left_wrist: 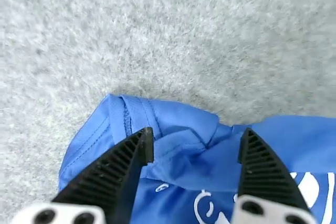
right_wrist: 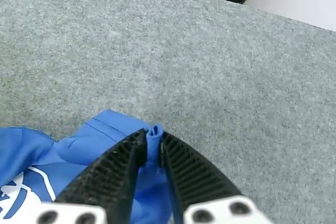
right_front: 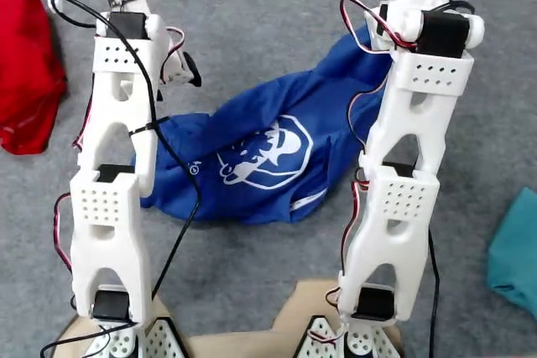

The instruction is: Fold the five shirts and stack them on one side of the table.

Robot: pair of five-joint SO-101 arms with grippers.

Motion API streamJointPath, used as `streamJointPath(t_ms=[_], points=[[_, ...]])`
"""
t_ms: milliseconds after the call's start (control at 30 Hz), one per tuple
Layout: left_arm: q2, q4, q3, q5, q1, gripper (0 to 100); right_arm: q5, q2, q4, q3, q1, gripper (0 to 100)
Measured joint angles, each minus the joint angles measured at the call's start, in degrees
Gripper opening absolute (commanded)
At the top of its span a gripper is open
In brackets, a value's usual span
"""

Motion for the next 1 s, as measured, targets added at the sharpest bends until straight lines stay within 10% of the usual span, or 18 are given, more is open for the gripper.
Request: streamJointPath(t_ms=[1000], points=[[10.81,1.05,-0.09,-1.67,5.54,14,0.00,2.37,0.00,0.00,-0.79,0.5]])
